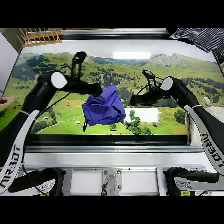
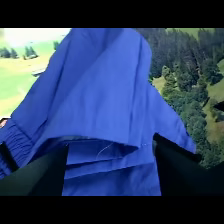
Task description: Fold the clothes and pants, and hang the long-sleeved shirts on hangers.
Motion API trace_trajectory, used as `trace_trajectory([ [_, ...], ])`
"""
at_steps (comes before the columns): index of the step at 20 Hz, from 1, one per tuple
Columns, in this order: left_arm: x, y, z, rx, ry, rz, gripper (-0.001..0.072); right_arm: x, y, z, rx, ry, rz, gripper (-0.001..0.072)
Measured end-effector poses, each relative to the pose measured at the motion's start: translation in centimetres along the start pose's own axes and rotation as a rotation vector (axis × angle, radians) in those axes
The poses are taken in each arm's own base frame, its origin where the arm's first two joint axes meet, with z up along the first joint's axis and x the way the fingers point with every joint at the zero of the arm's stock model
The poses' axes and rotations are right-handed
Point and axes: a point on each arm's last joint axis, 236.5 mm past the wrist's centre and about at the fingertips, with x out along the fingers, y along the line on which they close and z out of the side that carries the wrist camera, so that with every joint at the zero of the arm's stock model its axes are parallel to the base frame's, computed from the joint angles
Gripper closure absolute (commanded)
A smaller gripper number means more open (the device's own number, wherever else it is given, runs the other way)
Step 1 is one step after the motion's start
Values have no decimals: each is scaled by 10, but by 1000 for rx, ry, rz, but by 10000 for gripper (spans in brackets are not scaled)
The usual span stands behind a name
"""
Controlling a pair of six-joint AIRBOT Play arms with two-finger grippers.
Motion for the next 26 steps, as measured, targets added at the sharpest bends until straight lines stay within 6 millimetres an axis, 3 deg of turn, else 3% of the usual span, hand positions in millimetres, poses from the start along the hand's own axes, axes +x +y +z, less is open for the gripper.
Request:
trace_trajectory([
  [6,44,-11,-24,-19,171,-25,159,5,-2,-3,25,-3,8,-7],
  [13,54,-11,-29,-49,198,-26,161,5,-2,-1,28,-10,9,-7],
  [14,55,-11,-30,-50,201,-25,196,5,-1,0,32,-16,13,-7],
  [16,60,-7,-36,-60,207,-18,627,8,1,5,46,-32,27,-6],
  [17,63,-4,-39,-65,207,-12,696,11,2,7,60,-40,38,-7],
  [20,70,10,-38,-88,180,6,696,28,4,15,114,-57,83,-7],
  [26,54,37,-7,-128,96,31,696,77,16,35,202,-84,243,-5],
])
